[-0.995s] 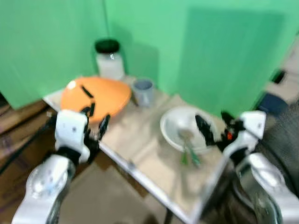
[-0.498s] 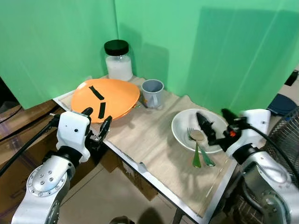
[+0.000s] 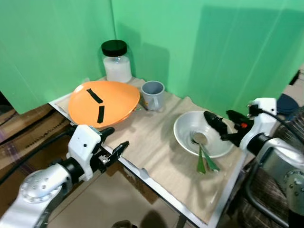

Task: Setting the table

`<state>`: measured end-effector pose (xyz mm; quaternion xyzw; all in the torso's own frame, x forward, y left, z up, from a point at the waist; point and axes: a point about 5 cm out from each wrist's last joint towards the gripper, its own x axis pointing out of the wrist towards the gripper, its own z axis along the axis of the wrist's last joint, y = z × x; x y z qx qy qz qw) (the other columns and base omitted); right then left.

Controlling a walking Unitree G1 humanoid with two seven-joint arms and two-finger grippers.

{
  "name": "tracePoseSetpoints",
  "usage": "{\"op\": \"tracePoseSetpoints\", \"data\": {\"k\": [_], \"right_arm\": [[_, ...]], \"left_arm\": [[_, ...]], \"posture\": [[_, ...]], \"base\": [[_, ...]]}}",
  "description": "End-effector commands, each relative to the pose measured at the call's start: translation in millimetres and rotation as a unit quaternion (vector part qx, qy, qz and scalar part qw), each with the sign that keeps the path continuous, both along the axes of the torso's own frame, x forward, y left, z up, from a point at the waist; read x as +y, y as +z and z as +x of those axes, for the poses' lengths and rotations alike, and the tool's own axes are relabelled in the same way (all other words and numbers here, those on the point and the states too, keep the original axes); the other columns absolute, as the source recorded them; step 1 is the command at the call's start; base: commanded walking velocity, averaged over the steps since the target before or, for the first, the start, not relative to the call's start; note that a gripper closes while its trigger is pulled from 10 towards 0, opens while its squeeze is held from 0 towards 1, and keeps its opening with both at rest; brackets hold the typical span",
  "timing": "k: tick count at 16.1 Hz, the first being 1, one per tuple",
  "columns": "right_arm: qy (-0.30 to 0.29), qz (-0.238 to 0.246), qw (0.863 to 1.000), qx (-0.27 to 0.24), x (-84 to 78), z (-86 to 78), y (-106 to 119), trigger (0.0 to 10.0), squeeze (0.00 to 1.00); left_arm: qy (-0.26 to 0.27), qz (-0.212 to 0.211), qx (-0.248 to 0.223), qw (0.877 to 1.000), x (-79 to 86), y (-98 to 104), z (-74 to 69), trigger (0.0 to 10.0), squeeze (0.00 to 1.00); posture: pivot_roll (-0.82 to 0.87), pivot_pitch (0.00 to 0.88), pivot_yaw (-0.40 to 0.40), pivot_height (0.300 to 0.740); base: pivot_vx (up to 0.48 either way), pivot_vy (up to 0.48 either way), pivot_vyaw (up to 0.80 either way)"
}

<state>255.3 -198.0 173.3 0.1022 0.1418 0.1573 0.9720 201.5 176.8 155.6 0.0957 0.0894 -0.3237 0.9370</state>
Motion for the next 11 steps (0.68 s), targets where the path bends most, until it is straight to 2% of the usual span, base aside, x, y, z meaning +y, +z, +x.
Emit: {"op": "tracePoseSetpoints", "data": {"k": [1,6,8,9,11], "right_arm": [[-0.039,-0.015,0.999,0.026,-15.4,0.3,0.7,10.0,1.0],[-0.093,-0.046,0.99,0.098,-42.8,-9.7,-7.7,10.0,1.0],[-0.066,-0.016,0.992,0.111,-39.0,-8.8,-5.0,10.0,0.99],[-0.032,0.003,0.992,0.122,-32.1,-10.5,-5.8,10.0,0.0],[0.011,0.017,0.99,0.141,-21.3,-12.9,-10.8,10.0,0.0]], "left_arm": [[-0.037,-0.008,0.004,0.999,0.2,7.8,-2.3,10.0,0.0],[-0.09,-0.032,0.02,0.995,-9.8,9.9,-1.4,10.0,0.0],[-0.103,-0.031,0.031,0.994,-12.6,5.1,-4.0,10.0,0.0],[-0.105,-0.029,0.034,0.993,-14.0,3.3,-4.0,10.0,0.0],[-0.104,-0.026,0.034,0.994,-14.4,1.3,-2.1,10.0,0.0]], "posture": [[0.04,0.0,0.081,0.74],[0.01,0.0,0.086,0.74],[0.0,0.0,0.086,0.74],[-0.01,0.0,0.08,0.74],[-0.02,0.0,0.076,0.74]], "base": [[0.0,0.0,0.0],[0.0,0.0,0.0],[0.0,0.0,0.0],[0.0,0.0,0.0],[0.0,0.0,0.0]]}}
